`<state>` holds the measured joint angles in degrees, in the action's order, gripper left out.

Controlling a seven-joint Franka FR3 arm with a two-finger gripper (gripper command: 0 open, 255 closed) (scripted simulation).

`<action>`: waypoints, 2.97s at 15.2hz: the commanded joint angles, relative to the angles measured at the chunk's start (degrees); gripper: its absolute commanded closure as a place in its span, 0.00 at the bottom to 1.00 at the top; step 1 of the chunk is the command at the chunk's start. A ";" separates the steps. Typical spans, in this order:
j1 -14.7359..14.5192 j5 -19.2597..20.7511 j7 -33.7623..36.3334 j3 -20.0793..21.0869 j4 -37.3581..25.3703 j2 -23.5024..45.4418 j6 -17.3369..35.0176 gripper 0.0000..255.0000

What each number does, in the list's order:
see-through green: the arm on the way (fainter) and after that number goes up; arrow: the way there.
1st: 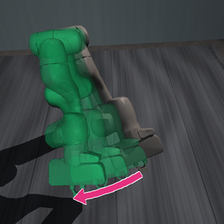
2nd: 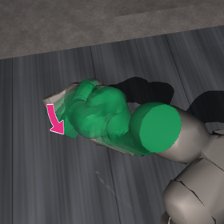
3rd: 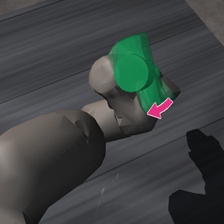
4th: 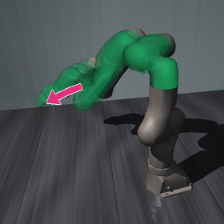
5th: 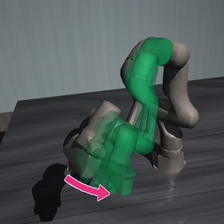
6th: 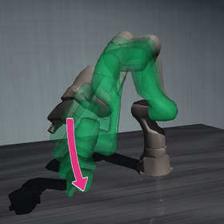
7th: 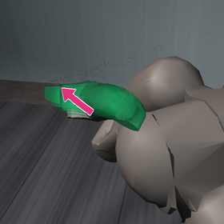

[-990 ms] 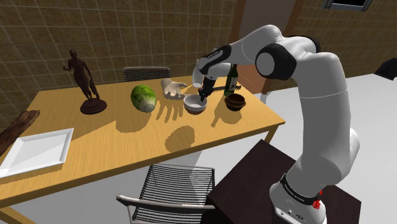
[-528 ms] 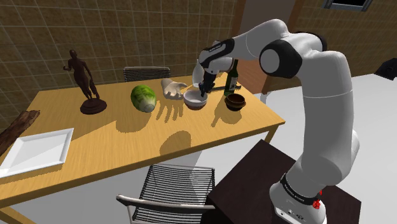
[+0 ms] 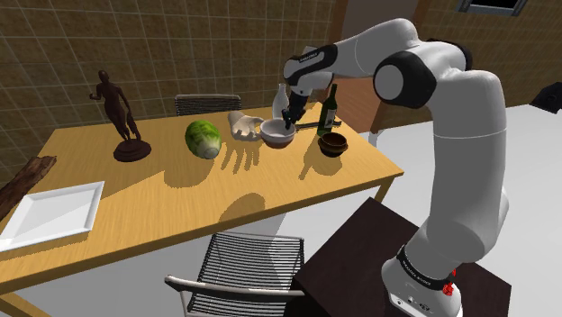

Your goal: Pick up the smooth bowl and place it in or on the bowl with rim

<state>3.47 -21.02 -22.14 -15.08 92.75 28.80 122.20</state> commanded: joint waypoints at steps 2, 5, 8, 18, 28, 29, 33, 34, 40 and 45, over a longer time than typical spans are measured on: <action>1.78 -0.08 -2.08 -0.60 -0.48 -0.35 -1.33 1.00; 4.62 -0.46 -5.39 -1.37 -1.66 0.09 -2.85 1.00; 7.55 -0.87 -8.60 -2.11 -3.55 0.98 -4.64 1.00; 18.34 -2.44 -18.17 -3.89 -15.61 7.52 -12.65 1.00; 32.04 -4.27 -23.76 -3.71 -42.87 22.42 -26.20 1.00; 31.90 -4.30 -23.96 -3.69 -42.04 22.39 -25.44 1.00; 31.42 -4.51 -24.74 -3.64 -39.15 22.53 -22.60 1.00; 31.32 -4.57 -24.92 -3.62 -38.53 22.62 -21.93 1.00; 30.92 -5.03 -25.92 -3.40 -35.59 23.60 -18.22 1.00; 30.76 -5.46 -26.66 -3.12 -33.94 24.86 -15.44 1.00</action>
<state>34.29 -26.38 -48.63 -18.25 58.38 53.49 106.13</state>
